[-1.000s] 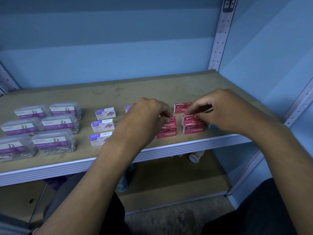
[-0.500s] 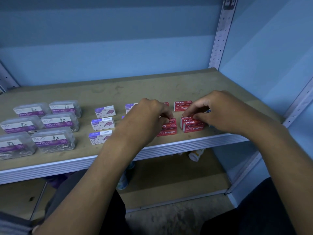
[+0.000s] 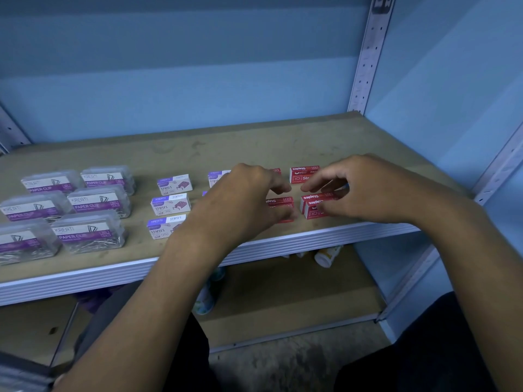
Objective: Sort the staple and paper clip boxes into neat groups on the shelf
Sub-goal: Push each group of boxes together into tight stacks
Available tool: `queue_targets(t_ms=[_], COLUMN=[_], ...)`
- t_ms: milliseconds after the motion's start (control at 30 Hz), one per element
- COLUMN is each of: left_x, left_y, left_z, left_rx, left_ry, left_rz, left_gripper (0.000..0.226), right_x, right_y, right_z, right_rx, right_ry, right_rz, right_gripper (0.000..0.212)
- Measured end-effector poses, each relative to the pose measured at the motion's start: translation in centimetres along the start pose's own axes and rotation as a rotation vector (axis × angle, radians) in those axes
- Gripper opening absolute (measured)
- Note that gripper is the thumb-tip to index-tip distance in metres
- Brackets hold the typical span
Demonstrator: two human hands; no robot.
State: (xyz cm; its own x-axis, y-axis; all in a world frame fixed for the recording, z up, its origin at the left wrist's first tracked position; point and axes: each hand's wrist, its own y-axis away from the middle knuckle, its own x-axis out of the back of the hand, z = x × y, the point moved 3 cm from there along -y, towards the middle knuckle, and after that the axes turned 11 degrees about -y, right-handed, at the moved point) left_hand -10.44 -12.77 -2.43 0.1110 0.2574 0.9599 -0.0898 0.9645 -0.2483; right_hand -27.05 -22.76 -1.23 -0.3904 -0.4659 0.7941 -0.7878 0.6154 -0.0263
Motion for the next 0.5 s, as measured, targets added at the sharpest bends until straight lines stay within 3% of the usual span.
queue_targets(t_ms=[67, 233, 500], left_x=[0.02, 0.14, -0.29], left_y=[0.03, -0.11, -0.47], left_z=[0.07, 0.34, 0.22], left_rx=[0.004, -0.003, 0.017], left_ry=[-0.017, -0.018, 0.045], left_rz=[-0.02, -0.021, 0.013], left_gripper=[0.052, 0.033, 0.031], right_x=[-0.1, -0.18, -0.45], right_y=[-0.1, -0.51, -0.7], right_z=[0.04, 0.09, 0.14], right_rx=[-0.007, -0.009, 0.007], right_ry=[0.036, 0.072, 0.067], right_rz=[-0.014, -0.014, -0.015], right_gripper=[0.038, 0.033, 0.033])
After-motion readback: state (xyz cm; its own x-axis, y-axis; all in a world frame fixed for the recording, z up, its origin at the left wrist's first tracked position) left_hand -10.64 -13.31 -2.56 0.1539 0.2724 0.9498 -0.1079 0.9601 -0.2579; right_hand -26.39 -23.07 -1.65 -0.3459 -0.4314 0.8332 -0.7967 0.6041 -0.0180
